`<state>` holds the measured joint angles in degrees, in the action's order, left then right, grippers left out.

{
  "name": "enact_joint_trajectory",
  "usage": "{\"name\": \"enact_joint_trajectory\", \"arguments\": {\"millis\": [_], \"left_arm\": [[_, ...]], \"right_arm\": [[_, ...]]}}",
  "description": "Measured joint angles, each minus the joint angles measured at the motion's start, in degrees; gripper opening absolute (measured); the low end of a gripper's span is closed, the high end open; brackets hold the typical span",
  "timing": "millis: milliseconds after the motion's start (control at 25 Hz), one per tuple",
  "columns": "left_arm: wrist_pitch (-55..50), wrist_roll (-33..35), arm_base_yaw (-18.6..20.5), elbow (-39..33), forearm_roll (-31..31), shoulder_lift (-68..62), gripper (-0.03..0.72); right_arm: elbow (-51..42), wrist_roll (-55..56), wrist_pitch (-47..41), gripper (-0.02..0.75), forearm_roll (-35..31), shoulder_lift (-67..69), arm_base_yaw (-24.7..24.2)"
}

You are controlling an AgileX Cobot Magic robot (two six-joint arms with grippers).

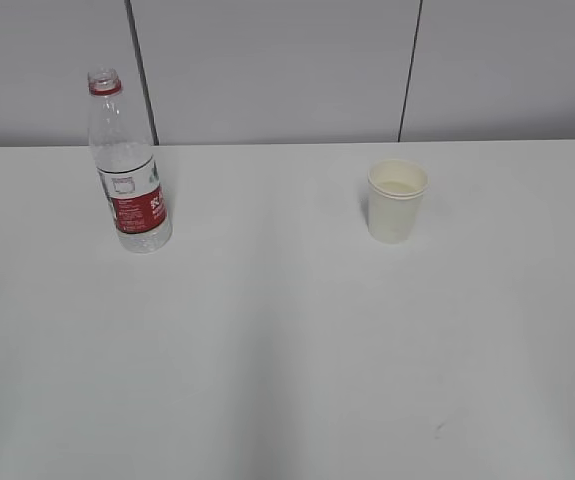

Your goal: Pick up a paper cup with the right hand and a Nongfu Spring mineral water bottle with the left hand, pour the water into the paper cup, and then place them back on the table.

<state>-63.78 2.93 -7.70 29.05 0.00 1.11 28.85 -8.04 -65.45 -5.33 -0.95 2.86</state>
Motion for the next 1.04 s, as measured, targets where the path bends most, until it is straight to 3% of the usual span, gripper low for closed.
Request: {"name": "enact_joint_trajectory", "arguments": {"millis": [1040], "left_arm": [[0.0,0.0,0.2,0.0,-0.4,0.0,0.564]], "right_arm": [[0.0,-1.0,0.0,0.571,2.4,0.0,0.0]]}}
